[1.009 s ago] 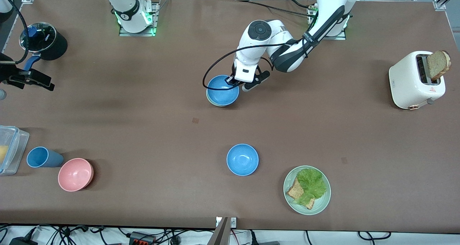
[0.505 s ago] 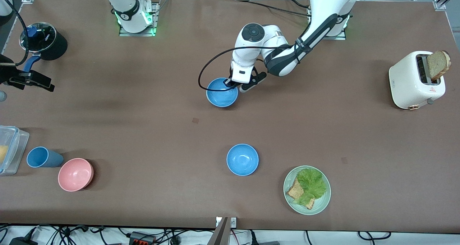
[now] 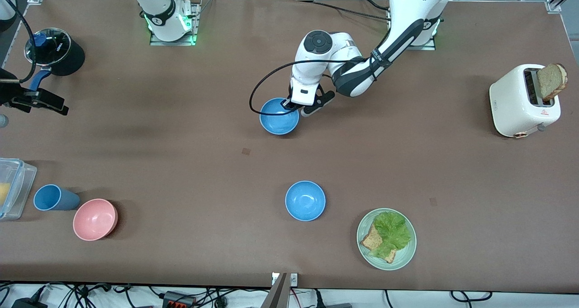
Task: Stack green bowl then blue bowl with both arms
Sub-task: 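Lower the blue bowl into the green bowl and open the left gripper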
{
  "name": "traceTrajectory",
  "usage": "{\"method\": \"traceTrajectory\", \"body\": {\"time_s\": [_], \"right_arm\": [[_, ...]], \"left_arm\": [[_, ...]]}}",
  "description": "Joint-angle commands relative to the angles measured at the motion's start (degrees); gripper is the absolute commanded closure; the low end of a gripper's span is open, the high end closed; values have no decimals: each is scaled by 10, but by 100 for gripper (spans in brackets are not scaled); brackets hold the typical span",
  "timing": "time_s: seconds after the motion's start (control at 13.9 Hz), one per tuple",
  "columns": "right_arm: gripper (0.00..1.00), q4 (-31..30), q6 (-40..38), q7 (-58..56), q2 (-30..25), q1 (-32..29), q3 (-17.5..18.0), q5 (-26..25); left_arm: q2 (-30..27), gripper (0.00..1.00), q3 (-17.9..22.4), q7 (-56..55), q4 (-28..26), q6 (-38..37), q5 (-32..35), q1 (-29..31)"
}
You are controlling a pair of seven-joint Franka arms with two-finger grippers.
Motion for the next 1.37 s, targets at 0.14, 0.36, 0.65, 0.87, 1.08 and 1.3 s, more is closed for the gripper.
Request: {"method": "traceTrajectory", "body": {"time_s": [0.14,0.36,0.65,0.87,1.08,1.3], "right_arm": [[0,-5,-1,-5,-6,-5,4,-4],[0,-5,-1,-5,-6,-5,3,-4],[0,-5,0,-5,-6,-5,4,-4],[0,-5,0,-5,-6,-5,4,-4],[0,-5,1,-5,-6,-5,4,-4],[0,-5,4,-5,-6,-5,4,-4]], "left_arm": [[9,100,5,-16,11,1,22,-11],[11,83,5,-23,12,0,22,-10],[8,76,4,-24,14,-1,21,-8],[4,75,2,-24,16,-3,22,0],[-6,75,-3,-24,20,-20,21,15],[-14,73,-7,-23,20,-33,20,23]]}}
